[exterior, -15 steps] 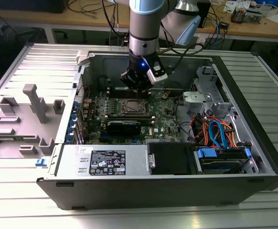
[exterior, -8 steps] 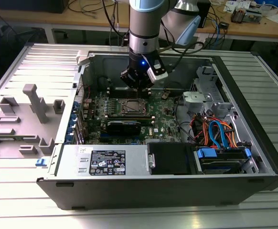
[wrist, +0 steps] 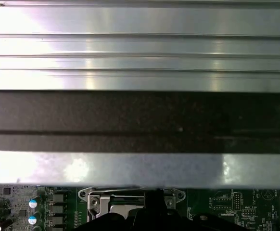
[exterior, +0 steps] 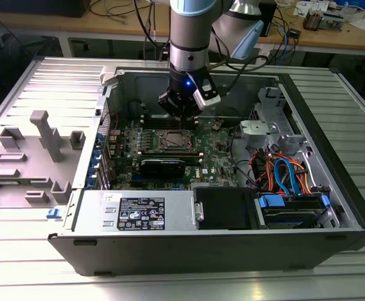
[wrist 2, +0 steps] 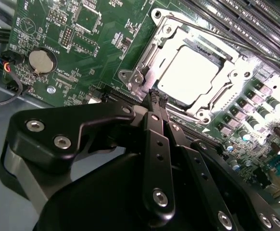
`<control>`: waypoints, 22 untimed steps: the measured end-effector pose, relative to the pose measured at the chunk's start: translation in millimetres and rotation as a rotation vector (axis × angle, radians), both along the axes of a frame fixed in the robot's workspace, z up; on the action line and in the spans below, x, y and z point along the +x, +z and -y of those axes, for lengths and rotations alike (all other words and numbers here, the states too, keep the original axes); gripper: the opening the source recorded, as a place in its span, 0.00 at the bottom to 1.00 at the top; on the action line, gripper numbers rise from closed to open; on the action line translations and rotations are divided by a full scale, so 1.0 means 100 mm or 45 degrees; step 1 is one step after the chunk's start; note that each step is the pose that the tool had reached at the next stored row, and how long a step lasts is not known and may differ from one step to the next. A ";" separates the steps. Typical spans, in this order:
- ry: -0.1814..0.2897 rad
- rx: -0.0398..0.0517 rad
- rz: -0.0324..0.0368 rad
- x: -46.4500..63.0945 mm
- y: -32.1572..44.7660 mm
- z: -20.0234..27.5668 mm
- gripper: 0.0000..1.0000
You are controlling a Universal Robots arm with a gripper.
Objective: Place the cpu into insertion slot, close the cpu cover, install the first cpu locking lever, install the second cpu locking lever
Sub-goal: 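Install the second cpu locking lever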
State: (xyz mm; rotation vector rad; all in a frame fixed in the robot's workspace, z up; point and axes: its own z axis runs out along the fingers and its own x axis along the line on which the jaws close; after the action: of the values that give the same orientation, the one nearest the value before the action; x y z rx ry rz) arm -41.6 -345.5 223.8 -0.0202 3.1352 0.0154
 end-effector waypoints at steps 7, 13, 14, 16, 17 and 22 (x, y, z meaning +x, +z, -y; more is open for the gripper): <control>0.000 0.000 0.0000 0.00 0.057 0.031 0.11; 0.000 0.000 0.0000 0.00 0.079 0.061 0.11; 0.000 0.000 0.0001 0.00 0.079 0.071 0.11; 0.000 0.000 0.0000 0.00 0.079 0.096 0.11; 0.000 0.000 -0.0001 0.00 0.079 0.126 0.11; 0.000 0.000 0.0000 0.00 0.089 0.165 0.11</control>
State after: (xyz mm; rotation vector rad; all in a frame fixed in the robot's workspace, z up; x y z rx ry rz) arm -41.6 -361.9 232.7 -0.0201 3.1352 0.0154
